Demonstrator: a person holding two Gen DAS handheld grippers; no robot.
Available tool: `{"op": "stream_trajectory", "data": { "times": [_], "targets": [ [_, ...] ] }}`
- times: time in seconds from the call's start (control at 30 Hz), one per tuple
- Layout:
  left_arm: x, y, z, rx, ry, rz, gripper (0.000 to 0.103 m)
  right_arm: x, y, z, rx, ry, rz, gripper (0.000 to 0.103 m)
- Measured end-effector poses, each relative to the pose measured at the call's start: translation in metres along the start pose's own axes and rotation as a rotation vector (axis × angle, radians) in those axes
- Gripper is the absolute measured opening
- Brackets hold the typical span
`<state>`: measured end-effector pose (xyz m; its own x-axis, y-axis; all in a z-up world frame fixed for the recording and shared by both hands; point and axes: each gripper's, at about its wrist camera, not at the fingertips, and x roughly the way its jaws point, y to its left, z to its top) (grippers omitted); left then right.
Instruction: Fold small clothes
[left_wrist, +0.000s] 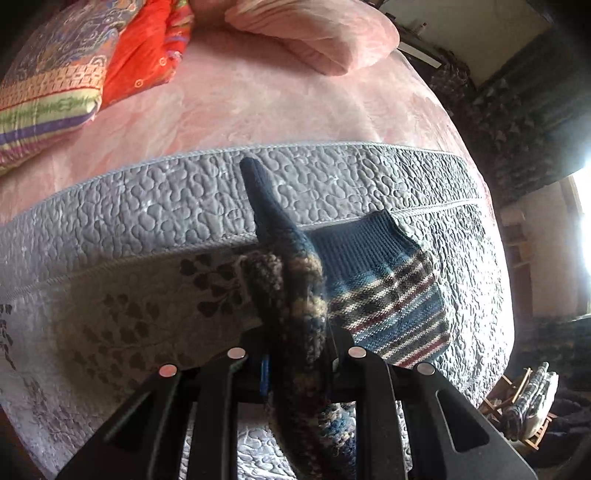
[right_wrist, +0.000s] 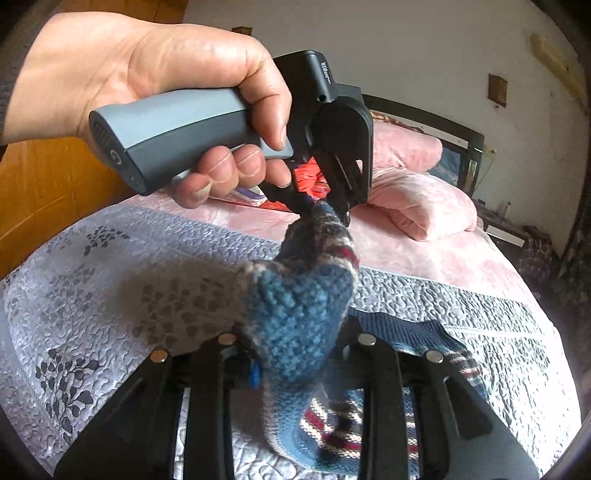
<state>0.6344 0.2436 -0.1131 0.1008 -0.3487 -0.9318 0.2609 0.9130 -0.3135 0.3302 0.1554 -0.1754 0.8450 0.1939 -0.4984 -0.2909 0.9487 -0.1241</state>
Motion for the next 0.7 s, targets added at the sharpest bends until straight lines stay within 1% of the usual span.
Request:
{"op": "stream_trajectory", "data": {
  "times": [0.33, 0.7],
  "targets": [
    [0.015, -0.053, 0.009, 0.042, 0.014, 0.03, 0.02, -0.01, -0.041, -0.008, 0.071, 0.005, -0.023, 0.026],
    [0.046, -0.104, 0.019, 0.08, 0.038, 0.057, 0.02, -0.013, -0.088, -0.025, 0.166, 0.015, -0.045, 0.026]
  ]
}}
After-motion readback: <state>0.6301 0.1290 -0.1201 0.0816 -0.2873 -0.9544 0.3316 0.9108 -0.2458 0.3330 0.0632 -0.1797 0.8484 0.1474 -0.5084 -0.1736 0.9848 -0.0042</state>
